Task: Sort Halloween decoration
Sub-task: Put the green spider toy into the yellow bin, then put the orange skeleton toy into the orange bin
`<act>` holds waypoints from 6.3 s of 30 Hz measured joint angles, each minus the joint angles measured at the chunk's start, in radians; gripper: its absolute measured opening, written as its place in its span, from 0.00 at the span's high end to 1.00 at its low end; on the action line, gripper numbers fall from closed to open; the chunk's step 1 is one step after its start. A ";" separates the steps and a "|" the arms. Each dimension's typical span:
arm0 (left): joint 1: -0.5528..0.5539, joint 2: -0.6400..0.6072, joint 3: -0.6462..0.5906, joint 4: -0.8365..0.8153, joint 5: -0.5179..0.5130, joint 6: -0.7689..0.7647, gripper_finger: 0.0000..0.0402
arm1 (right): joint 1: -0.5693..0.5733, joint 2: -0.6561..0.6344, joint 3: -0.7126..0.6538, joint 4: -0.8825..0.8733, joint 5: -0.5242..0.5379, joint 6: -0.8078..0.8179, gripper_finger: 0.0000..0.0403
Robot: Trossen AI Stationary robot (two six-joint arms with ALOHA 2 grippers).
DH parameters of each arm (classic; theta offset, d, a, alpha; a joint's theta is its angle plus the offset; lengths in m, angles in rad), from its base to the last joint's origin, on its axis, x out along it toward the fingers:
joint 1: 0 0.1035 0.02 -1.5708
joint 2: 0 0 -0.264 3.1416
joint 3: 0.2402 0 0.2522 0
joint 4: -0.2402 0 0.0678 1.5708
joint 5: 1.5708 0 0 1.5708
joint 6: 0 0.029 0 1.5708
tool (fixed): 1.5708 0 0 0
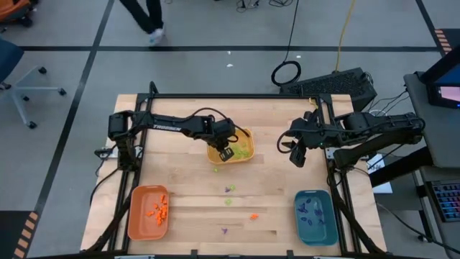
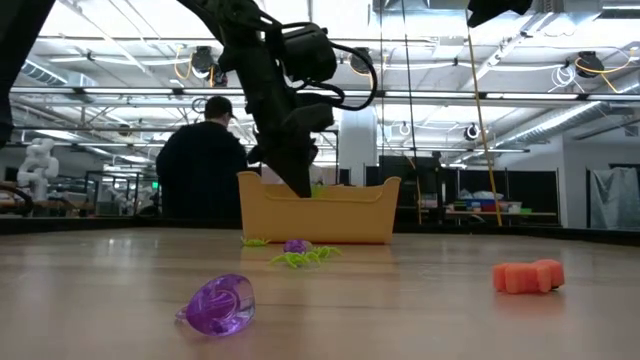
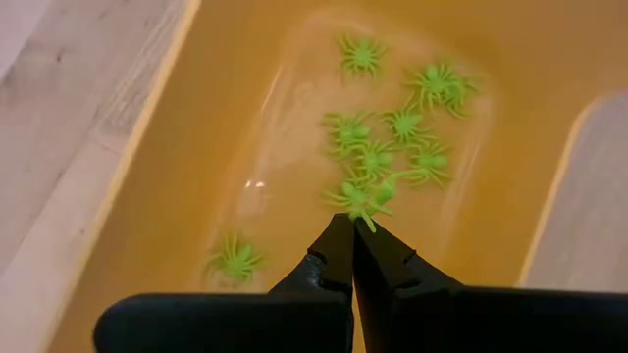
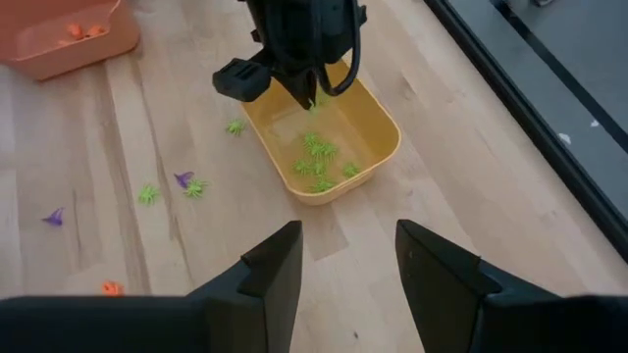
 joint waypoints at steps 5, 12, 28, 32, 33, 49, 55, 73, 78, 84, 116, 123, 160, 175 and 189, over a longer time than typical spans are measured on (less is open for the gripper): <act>0.004 0.000 0.000 0.000 0.001 -0.001 1.00 | 0.000 0.000 0.000 0.000 0.000 -0.007 0.63; -0.004 0.000 0.000 0.001 0.017 -0.002 0.94 | 0.000 0.000 0.000 0.000 -0.037 -0.007 0.63; 0.010 -0.099 0.039 -0.077 0.179 -0.420 0.65 | 0.011 0.000 0.000 0.000 -0.146 -0.003 0.63; -0.041 -0.200 0.076 -0.070 0.098 -0.398 0.66 | 0.029 0.000 0.000 0.003 -0.154 0.012 0.63; -0.056 -0.224 0.079 -0.081 0.065 -0.393 0.67 | 0.035 0.000 0.000 0.008 -0.155 0.027 0.63; -0.458 -0.372 0.082 -0.033 -0.360 -0.397 0.67 | 0.234 0.150 0.000 0.059 -0.201 0.137 0.63; -0.607 -0.372 0.082 0.022 -0.486 -0.419 0.67 | 0.303 0.276 0.000 0.099 -0.259 0.077 0.62; -0.762 -0.372 0.082 -0.096 -0.589 -0.498 0.67 | 0.330 0.662 0.000 0.442 -0.471 -0.097 0.49; -0.774 -0.372 0.082 -0.137 -0.589 -0.544 0.67 | 0.329 0.737 0.000 0.476 -0.470 -0.138 0.53; -0.784 -0.372 0.082 -0.158 -0.603 -0.550 0.67 | 0.329 0.801 0.000 0.478 -0.465 -0.166 0.54; -0.783 -0.372 0.082 -0.187 -0.606 -0.549 0.67 | 0.349 0.867 -0.051 0.520 -0.384 -0.093 0.72; -0.782 -0.372 0.082 -0.192 -0.619 -0.549 0.67 | 0.349 0.869 -0.053 0.537 -0.384 -0.105 0.80; -0.782 -0.371 0.081 -0.097 -0.685 -0.534 0.67 | 0.347 0.369 -0.048 0.762 -0.140 0.207 0.99; -0.782 -0.371 0.081 0.036 -0.685 -0.495 0.67 | 0.302 0.234 -0.048 1.067 -0.021 -0.095 0.99; -0.785 -0.371 0.081 0.118 -0.682 -0.489 0.67 | 0.303 0.193 -0.048 1.067 -0.025 -0.133 0.99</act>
